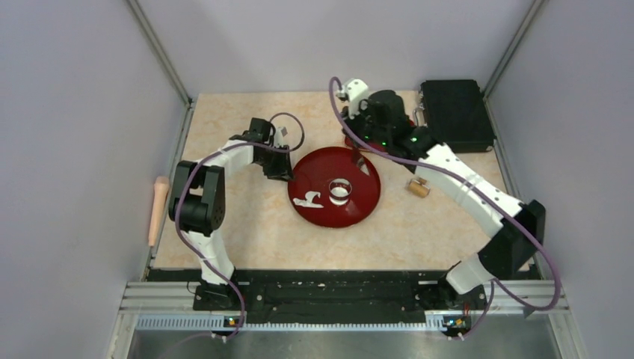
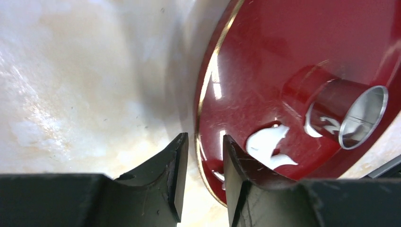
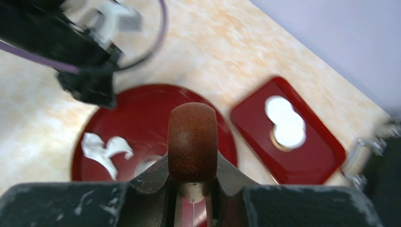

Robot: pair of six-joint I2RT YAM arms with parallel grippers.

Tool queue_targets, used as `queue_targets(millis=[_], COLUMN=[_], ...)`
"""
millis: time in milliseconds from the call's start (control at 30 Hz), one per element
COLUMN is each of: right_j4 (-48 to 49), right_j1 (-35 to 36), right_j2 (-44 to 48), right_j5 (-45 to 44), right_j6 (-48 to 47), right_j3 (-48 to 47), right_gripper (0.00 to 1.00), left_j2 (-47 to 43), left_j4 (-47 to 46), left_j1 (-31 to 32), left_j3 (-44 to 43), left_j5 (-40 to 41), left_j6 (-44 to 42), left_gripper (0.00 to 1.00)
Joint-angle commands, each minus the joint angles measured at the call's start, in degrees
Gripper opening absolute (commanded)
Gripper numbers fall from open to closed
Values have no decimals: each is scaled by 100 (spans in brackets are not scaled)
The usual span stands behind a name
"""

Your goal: Roll out the dumpling wrappers from the dough

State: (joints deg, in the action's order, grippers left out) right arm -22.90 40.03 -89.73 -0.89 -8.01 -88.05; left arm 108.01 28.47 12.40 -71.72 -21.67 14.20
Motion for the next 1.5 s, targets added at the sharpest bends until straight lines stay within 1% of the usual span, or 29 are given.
queue_targets(millis=[0, 100, 200, 300, 400, 500, 600, 667, 900, 1067, 1267, 1367, 1467], right_j4=[508, 399, 427, 325, 301, 416, 605, 627, 669, 685, 702, 708, 711], right_j1=[-640, -1090, -1544, -1923, -2112, -2273, -2646, -2795, -2838, -2893, -2910, -2921, -2930], right_j2=[1118, 1802, 2589, 3349, 3884, 4339, 4722, 4829, 5091, 5158, 5143, 5128, 5130], right_j5=[-28, -149, -41, 58, 60, 305, 768, 924, 1010, 1020, 988, 949, 928], right_j6=[-373, -496, -538, -643, -736, -633, -465, -384, -377, -351, -351, -342, -326], right_j3=[780, 1398, 2044, 2610, 3199, 3686, 4008, 4092, 4245, 4287, 4305, 4314, 4307], right_gripper=[0, 0, 0, 0, 0, 0, 0, 0, 0, 0, 0, 0, 0], left_j2=[-458, -379, -129, 166, 569, 981, 1282, 1356, 1311, 1345, 1292, 1276, 1282], left_j4=[236, 486, 986, 1124, 1295, 1487, 1673, 1734, 1688, 1645, 1591, 1568, 1574], left_j1=[19, 168, 551, 1016, 1391, 1670, 1763, 1795, 1929, 1953, 1960, 1960, 1961], left_j3=[-627, -995, -1555, -1986, -2425, -2842, -3117, -3140, -2873, -2821, -2755, -2717, -2704], left_j5=[-389, -696, -677, -560, -438, -100, 133, 226, 422, 380, 229, 134, 87], left_j6=[-480, -827, -1164, -1230, -1172, -1160, -1077, -1049, -1086, -1061, -1034, -1027, -1026], left_gripper=[41, 53, 54, 54, 54, 49, 43, 41, 39, 36, 35, 27, 13])
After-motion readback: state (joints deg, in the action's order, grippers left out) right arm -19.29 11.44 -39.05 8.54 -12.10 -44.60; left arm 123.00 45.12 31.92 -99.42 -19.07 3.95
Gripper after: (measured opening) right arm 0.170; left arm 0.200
